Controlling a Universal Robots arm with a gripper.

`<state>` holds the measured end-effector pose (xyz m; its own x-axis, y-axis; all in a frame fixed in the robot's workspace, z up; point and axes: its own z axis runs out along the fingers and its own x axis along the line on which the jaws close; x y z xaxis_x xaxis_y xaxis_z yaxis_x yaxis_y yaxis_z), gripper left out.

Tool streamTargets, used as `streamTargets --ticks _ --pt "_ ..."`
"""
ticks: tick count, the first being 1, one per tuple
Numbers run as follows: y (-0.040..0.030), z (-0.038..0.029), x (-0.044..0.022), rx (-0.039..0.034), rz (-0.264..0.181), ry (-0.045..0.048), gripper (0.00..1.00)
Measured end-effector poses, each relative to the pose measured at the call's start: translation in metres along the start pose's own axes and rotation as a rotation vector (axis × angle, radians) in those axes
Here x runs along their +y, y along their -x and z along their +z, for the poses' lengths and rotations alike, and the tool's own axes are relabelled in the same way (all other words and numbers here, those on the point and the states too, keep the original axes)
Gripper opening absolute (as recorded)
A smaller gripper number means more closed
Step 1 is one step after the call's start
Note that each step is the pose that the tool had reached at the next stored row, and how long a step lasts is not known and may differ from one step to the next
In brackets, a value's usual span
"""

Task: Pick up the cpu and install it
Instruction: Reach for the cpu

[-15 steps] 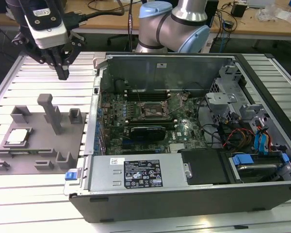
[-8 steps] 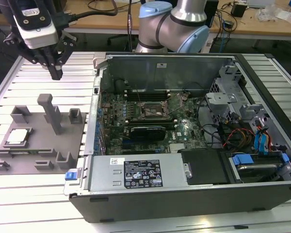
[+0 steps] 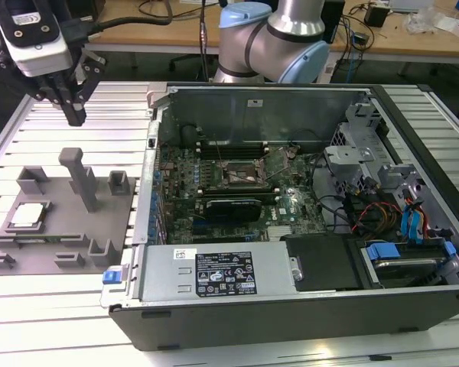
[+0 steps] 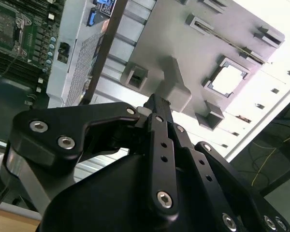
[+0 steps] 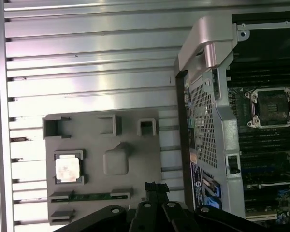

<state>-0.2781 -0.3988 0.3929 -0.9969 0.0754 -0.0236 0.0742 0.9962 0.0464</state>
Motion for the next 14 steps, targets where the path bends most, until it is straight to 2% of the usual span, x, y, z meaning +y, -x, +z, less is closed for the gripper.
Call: streamTargets --ticks 14 --pt "-0.0221 -0.0001 -0.0017 0.0001 0.0 0.0008 0.11"
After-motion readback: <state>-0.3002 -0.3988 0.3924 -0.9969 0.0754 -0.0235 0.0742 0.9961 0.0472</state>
